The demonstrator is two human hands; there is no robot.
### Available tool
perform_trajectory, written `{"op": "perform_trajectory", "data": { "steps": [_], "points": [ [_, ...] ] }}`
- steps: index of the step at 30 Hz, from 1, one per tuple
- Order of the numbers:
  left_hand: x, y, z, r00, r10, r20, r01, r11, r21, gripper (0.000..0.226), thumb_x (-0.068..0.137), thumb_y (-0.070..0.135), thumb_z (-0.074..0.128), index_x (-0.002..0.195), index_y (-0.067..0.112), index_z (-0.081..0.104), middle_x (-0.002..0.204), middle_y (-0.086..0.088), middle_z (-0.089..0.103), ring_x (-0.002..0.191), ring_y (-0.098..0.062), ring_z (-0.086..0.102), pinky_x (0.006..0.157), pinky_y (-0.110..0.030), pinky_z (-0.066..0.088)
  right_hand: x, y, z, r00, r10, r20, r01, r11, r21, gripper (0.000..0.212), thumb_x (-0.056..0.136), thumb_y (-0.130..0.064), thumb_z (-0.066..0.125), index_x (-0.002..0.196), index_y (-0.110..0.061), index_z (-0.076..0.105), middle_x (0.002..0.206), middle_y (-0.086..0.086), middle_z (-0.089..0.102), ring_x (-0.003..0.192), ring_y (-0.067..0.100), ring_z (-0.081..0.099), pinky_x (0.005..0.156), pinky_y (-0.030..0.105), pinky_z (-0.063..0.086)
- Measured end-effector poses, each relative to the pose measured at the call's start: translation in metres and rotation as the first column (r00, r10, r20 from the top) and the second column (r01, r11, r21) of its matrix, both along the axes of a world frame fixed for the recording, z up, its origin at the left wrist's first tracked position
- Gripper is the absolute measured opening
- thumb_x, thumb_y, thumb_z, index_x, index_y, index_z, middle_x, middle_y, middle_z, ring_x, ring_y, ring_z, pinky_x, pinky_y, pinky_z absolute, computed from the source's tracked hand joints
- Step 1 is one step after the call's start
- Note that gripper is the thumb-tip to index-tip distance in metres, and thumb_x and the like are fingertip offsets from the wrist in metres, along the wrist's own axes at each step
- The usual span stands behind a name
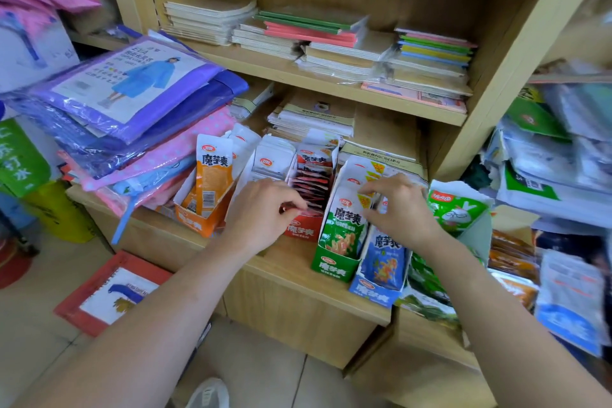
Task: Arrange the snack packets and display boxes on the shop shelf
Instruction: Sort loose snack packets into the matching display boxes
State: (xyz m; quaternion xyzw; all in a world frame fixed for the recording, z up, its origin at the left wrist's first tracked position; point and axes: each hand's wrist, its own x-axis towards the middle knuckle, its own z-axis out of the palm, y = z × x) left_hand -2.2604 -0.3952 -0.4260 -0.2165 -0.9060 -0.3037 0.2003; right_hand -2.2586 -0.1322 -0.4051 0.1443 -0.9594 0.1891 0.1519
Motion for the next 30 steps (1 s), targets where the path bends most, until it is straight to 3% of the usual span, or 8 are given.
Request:
{"op": "perform_trajectory", "data": {
  "steps": [4,9,14,18,20,23,25,30],
  "points": [
    [-0.003,0.005,-0.004,0.998,0.045,-0.051,-0.050,0.994,-0.097,0.017,0.080,0.022,0.082,0.094,0.031,0.079,0.088,0.012,0.070,0.086,-0.010,0.061,0.077,-0.037,0.055,0.000,-0.012,-0.002,0.996,-0.054,0.070,0.041,0.982,0.187,0.064,0.081,-0.042,0.078,0.138,-0.029,0.054,0.135,-0.009,0.058,0.128,0.022,0.029,0.092,0.044,0.024],
    [0.001,0.010,-0.004,0.993,-0.067,0.093,0.085,0.975,-0.203,0.037,0.089,0.047,0.067,0.125,0.040,0.066,0.120,0.019,0.064,0.114,-0.007,0.051,0.098,-0.036,0.042,-0.004,-0.013,0.008,0.983,-0.119,0.143,0.072,0.952,0.296,0.064,0.082,-0.050,0.072,0.140,-0.033,0.050,0.111,-0.007,0.053,0.126,0.019,0.023,0.089,0.042,0.021],
    [0.006,0.011,0.004,0.994,0.003,0.105,0.022,0.969,-0.245,0.048,0.079,0.071,0.043,0.096,0.042,0.077,0.094,0.021,0.069,0.094,-0.004,0.058,0.090,-0.034,0.045,0.000,-0.002,0.017,0.963,0.055,0.266,-0.084,0.991,0.101,0.031,0.083,-0.029,0.078,0.111,-0.037,0.068,0.097,-0.021,0.064,0.113,0.014,0.043,0.093,0.042,0.030],
    [0.007,0.013,0.004,0.999,0.042,-0.005,-0.042,0.983,-0.178,0.033,0.077,0.059,0.055,0.079,0.034,0.077,0.080,0.018,0.068,0.084,-0.008,0.061,0.083,-0.033,0.050,0.004,0.015,0.021,0.937,0.184,0.296,-0.140,0.976,-0.164,0.044,0.079,-0.012,0.082,0.117,-0.029,0.069,0.103,-0.015,0.068,0.102,0.006,0.059,0.096,0.036,0.048],
    [0.006,0.017,0.003,0.997,0.019,-0.070,-0.027,0.992,-0.121,0.018,0.079,0.047,0.066,0.083,0.032,0.075,0.083,0.018,0.066,0.085,-0.009,0.060,0.081,-0.036,0.052,0.004,0.021,0.016,0.971,0.118,0.209,-0.109,0.993,-0.054,0.055,0.078,-0.008,0.079,0.125,-0.031,0.064,0.120,-0.011,0.064,0.115,0.010,0.048,0.096,0.037,0.043],
    [0.008,0.028,0.002,0.992,-0.123,-0.040,0.116,0.981,-0.152,0.031,0.083,0.049,0.065,0.107,0.032,0.074,0.103,0.016,0.065,0.101,-0.009,0.054,0.089,-0.034,0.047,0.003,0.027,0.004,0.994,0.045,0.097,-0.059,0.987,0.147,0.056,0.081,-0.010,0.073,0.131,-0.030,0.060,0.128,-0.013,0.055,0.112,0.016,0.034,0.084,0.039,0.026],
    [0.014,0.035,0.000,0.976,-0.213,0.037,0.216,0.949,-0.229,0.036,0.085,0.056,0.065,0.115,0.038,0.072,0.112,0.021,0.063,0.108,-0.006,0.045,0.095,-0.034,0.038,0.001,0.027,0.000,0.995,0.070,0.066,-0.081,0.981,0.176,0.042,0.083,-0.006,0.072,0.120,-0.025,0.067,0.124,-0.010,0.059,0.108,0.021,0.039,0.080,0.038,0.025],
    [0.021,0.043,-0.004,0.977,-0.190,0.095,0.210,0.931,-0.300,0.035,0.086,0.067,0.061,0.108,0.043,0.075,0.108,0.027,0.067,0.100,-0.005,0.040,0.093,-0.036,0.034,-0.004,0.027,0.003,0.979,0.205,-0.019,-0.201,0.971,0.127,0.020,0.074,-0.002,0.082,0.080,-0.020,0.074,0.091,-0.004,0.068,0.088,0.023,0.054,0.076,0.049,0.049]
  ]
}}
